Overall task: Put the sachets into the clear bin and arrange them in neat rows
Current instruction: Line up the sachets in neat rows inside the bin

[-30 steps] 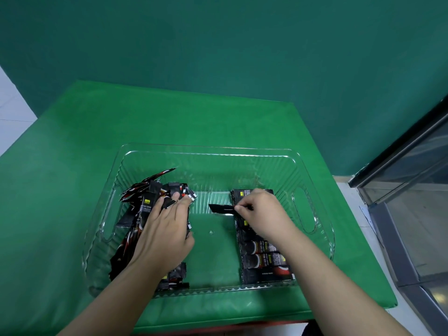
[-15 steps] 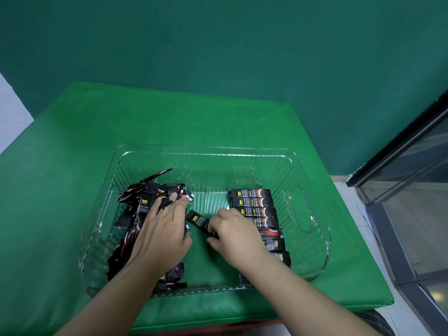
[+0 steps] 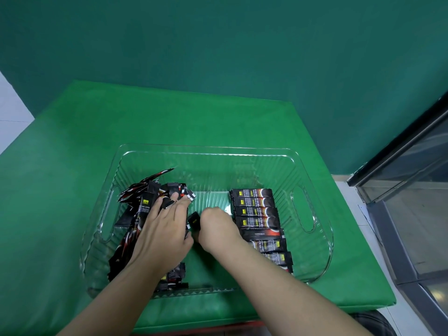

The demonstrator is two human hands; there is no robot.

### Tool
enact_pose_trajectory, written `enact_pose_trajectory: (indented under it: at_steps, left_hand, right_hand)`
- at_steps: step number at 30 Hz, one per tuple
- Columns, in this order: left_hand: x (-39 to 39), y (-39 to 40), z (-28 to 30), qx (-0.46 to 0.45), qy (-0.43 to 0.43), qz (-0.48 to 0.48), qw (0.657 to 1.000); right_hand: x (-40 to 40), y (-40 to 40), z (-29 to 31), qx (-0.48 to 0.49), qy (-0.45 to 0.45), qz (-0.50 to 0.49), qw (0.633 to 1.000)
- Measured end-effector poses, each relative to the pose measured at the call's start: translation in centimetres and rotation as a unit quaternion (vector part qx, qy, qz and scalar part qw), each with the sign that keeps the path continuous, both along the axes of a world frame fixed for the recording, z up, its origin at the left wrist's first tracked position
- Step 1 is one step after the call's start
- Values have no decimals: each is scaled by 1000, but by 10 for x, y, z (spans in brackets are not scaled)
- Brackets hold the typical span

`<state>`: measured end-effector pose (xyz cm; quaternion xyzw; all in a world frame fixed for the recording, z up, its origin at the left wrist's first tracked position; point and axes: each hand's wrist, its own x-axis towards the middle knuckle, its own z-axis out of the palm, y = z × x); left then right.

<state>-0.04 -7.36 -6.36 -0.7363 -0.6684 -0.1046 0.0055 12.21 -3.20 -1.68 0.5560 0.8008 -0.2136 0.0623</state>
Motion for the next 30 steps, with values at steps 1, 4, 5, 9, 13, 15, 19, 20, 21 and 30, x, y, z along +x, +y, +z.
enact_pose_trajectory:
  at_steps: [1, 4, 5, 9, 13, 15, 19, 20, 21, 30]
  left_hand:
    - [0, 0, 0, -2, -1, 0, 1000]
    - [0, -1, 1, -8, -8, 1, 1000]
    - [0, -1, 1, -9, -10, 1, 1000]
    - [1, -1, 2, -10, -13, 4, 1000]
    - [2, -1, 4, -11, -14, 7, 1000]
    - [2, -1, 4, -9, -16, 9, 1000]
    - [2, -1, 5, -12, -23, 8, 1000]
    - [2, -1, 5, -12, -23, 8, 1000]
    - [2, -1, 5, -12, -22, 8, 1000]
    - [2, 0, 2, -12, -18, 5, 1000]
  right_hand:
    - [0, 0, 1, -4, 0, -1, 1000]
    - [3, 3, 0, -19, 17, -21, 999]
    - [6, 4, 0, -21, 26, -35, 999]
    - [31, 9, 13, -5, 77, -77, 994]
    - [65, 17, 42, 22, 85, -69, 994]
    - [81, 21, 50, 33, 61, -52, 996]
    - [99, 25, 44, 11, -48, -36, 998]
    - [100, 24, 40, -1, -68, -33, 997]
    - [101, 23, 35, -12, -80, -29, 996]
    - [109, 1, 8, 114, -67, 0, 991]
